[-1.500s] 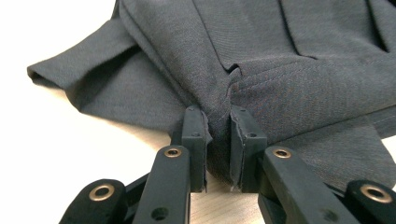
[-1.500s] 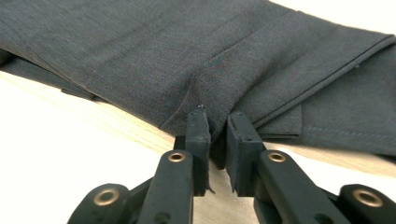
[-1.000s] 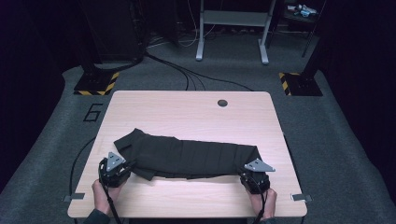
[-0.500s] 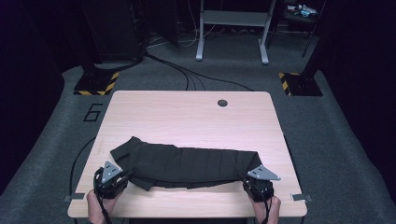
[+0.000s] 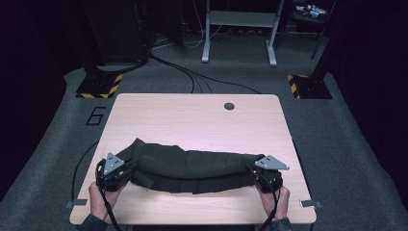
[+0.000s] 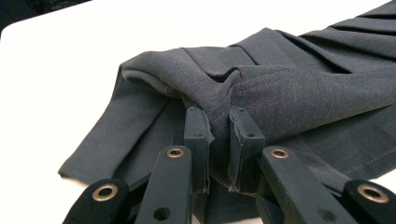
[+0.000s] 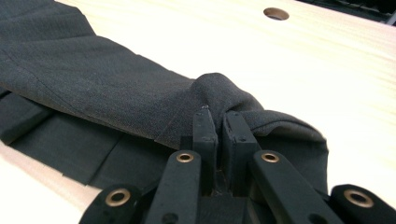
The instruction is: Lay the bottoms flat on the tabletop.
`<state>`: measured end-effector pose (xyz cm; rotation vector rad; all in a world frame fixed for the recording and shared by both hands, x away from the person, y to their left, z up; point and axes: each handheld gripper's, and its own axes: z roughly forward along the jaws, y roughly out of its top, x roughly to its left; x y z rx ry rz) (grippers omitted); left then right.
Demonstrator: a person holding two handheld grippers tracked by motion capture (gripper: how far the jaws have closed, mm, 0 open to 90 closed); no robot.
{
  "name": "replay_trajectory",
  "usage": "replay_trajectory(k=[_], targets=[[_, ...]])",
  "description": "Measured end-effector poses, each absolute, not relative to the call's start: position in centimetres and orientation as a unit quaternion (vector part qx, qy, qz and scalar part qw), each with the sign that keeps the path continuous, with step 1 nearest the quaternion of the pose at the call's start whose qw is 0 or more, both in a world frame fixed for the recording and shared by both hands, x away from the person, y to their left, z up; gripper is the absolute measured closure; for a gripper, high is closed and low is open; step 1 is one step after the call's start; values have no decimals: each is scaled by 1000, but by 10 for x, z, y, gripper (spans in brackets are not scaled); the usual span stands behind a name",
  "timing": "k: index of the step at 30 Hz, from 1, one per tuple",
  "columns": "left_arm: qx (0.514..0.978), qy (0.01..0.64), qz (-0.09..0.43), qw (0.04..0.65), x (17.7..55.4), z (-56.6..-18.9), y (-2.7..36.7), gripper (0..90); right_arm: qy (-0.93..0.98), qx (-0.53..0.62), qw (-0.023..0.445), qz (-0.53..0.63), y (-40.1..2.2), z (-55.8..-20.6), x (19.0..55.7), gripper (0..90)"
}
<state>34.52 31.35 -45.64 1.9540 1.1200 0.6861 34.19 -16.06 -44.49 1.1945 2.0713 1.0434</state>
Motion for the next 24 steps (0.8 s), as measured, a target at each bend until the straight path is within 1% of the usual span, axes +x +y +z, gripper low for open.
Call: replay_trajectory(k=[8,20,24], targets=[[770,431,266,388,363,-439,313,795,770,438,267,380,-159,-429,359,854],[774,430,262,385,394,-428,309,793,774,449,254,367,-162,-416,396,853],[778,432,251,381,406,-425,310,792,774,458,246,363,-162,-413,411,853]])
